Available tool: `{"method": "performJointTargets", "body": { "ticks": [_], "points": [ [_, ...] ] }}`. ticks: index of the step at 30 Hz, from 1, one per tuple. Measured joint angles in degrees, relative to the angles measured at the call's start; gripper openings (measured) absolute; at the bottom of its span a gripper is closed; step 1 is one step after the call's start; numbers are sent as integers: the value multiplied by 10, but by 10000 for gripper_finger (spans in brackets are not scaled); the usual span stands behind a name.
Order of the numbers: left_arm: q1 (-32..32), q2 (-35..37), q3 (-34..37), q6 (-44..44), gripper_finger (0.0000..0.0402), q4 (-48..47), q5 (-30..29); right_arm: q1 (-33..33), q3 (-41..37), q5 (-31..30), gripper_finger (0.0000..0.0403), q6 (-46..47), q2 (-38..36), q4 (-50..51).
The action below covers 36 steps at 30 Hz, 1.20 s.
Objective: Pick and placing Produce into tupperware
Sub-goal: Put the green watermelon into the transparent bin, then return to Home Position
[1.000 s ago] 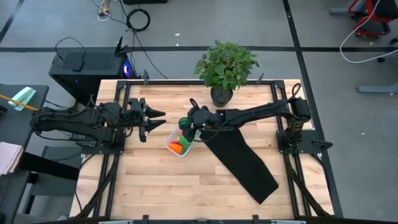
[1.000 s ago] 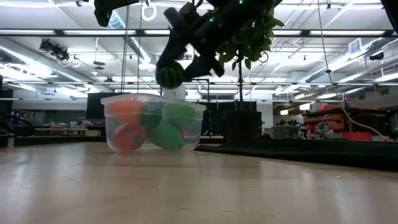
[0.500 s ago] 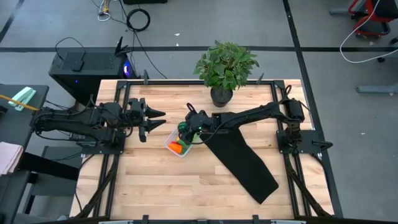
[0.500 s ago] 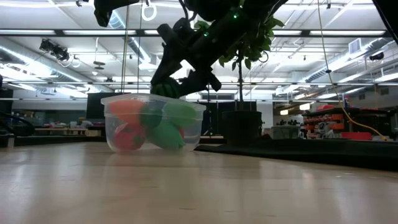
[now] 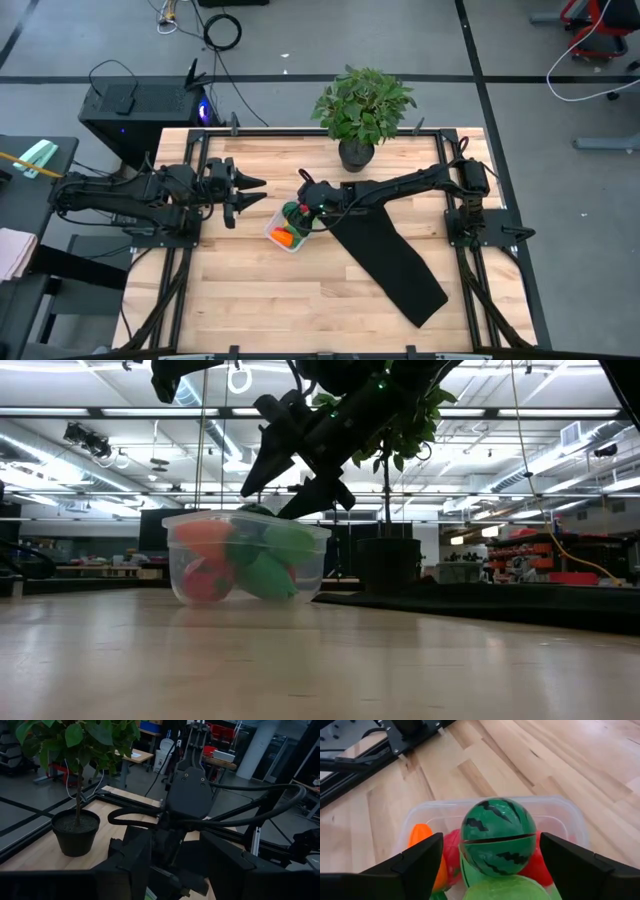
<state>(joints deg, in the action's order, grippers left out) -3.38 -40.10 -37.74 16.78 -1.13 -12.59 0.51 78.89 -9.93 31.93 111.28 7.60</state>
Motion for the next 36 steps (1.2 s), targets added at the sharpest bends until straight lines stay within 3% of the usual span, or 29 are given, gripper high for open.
{"method": "performJointTargets", "body": {
  "ticks": [8,13,17,23,25,28,31,36],
  "points": [
    [0,0,0,0,175,0,0,0,0,0,340,0,-6,4],
    [0,0,0,1,173,0,0,5,1,-17,307,18,-64,54],
    [0,0,0,1,176,0,0,19,1,-39,233,10,-127,133],
    [0,0,0,0,175,3,0,79,-35,-77,49,65,-215,186],
    [0,0,0,0,173,4,0,116,-77,-136,14,104,-258,151],
    [0,0,0,3,173,5,0,170,-169,-216,17,185,-333,90],
    [0,0,0,5,175,5,0,220,-277,-276,6,221,-408,-34],
    [1,0,0,6,176,5,0,257,-436,-266,3,165,-491,-356]
  ]
}}
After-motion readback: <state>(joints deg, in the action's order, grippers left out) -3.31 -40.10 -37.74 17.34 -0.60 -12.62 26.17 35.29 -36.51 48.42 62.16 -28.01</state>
